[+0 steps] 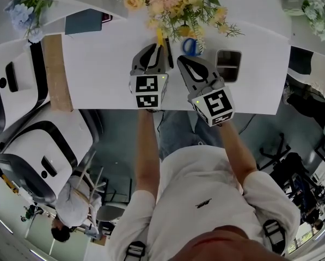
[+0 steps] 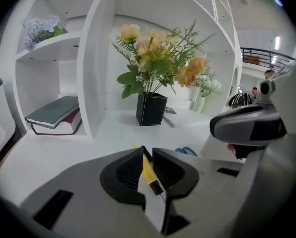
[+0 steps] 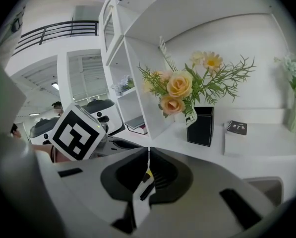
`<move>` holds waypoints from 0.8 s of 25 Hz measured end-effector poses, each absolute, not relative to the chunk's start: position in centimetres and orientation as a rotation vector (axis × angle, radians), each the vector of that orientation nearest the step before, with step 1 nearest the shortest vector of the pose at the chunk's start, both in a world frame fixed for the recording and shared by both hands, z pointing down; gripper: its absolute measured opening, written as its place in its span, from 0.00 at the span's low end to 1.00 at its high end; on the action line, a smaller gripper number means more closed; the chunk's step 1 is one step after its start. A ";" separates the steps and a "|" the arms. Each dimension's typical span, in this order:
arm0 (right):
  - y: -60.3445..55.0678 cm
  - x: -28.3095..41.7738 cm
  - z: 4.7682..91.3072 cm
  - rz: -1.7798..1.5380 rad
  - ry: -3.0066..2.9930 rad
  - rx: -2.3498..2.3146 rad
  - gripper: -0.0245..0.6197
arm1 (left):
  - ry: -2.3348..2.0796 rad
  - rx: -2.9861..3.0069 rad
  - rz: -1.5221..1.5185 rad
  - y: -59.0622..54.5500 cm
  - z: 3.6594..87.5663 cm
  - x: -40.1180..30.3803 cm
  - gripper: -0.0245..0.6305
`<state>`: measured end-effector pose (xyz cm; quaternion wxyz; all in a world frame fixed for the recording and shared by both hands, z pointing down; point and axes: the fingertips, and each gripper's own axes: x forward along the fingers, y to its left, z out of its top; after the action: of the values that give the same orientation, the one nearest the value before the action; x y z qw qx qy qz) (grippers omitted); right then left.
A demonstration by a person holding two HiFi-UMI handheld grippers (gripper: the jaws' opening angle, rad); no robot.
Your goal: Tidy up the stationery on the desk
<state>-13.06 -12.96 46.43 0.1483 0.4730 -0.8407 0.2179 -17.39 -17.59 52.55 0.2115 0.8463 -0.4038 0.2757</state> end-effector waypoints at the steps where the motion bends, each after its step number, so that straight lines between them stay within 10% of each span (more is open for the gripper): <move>1: -13.1 -13.2 46.5 0.626 -2.417 1.360 0.04 | -1.118 2.345 0.771 -17.8 52.9 -17.3 0.04; 20: -12.9 -14.3 47.5 0.639 -2.402 1.361 0.04 | -1.093 2.278 0.869 -21.3 56.8 -16.3 0.04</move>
<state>-14.28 -12.90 47.48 0.1534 0.4745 -0.8376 0.2230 -16.30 -21.29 56.84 0.2325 0.8293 -0.3979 0.3162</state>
